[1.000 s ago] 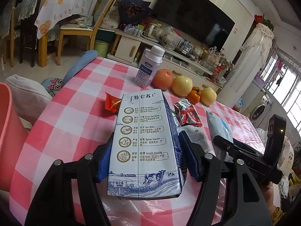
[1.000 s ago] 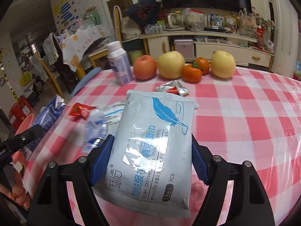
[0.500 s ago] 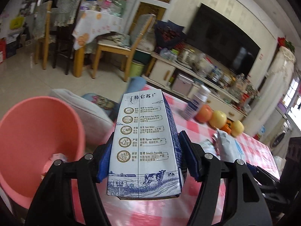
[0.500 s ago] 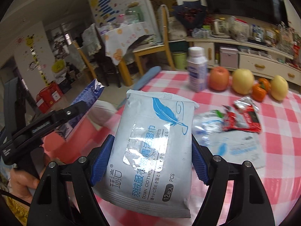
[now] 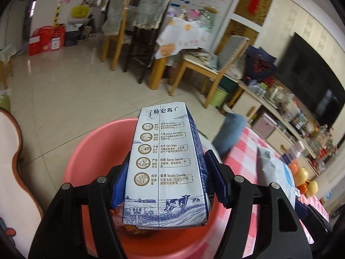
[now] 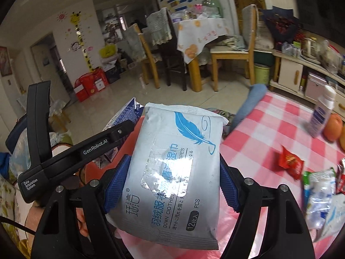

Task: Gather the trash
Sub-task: 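Carry the carton and wipes pack over the pink bucket and open both tools, then return both open tools to the table items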

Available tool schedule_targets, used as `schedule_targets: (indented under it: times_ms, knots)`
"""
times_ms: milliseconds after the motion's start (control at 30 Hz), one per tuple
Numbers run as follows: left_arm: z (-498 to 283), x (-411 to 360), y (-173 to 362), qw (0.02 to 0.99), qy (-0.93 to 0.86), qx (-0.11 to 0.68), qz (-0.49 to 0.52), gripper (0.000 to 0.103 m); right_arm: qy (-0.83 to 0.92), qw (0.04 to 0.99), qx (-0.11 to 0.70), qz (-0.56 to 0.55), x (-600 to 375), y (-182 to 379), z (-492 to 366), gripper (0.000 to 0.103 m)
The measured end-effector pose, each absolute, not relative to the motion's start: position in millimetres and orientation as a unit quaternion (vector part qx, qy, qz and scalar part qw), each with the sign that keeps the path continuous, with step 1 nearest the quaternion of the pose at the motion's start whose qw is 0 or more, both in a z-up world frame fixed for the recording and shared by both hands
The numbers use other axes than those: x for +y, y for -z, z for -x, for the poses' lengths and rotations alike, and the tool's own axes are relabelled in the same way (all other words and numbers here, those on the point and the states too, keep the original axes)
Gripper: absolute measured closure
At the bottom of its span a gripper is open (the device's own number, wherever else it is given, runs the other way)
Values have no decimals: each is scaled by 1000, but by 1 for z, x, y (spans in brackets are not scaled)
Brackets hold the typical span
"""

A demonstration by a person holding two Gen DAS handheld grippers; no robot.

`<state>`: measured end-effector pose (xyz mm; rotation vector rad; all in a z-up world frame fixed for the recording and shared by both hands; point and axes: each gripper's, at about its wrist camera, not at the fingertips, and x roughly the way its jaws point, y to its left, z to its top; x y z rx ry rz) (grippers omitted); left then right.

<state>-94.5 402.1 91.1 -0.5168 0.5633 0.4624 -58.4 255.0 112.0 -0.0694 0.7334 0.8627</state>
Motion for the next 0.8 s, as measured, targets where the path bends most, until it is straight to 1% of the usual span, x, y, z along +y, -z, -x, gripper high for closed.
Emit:
schedule_targets:
  times_ms: [200, 433, 500, 567, 667, 800]
  knots:
    - [105, 427, -83, 888, -244, 274, 277, 37, -417, 831, 364, 50, 294, -94, 55, 27]
    - [109, 439, -74, 875, -263, 287, 288, 36, -417, 829, 363, 91, 308, -79, 59, 25]
    - [109, 439, -72, 874, -262, 290, 287, 31, -415, 832, 358, 89, 305, -78, 59, 16]
    - [108, 438, -72, 875, -266, 292, 281, 25, -412, 837, 349, 86, 298, -80, 60, 15]
    - [106, 433, -75, 880, -264, 288, 271, 21, -399, 847, 338, 92, 289, -83, 63, 14]
    - [104, 424, -78, 890, -258, 276, 255, 19, -374, 865, 319, 102, 272, -85, 65, 13]
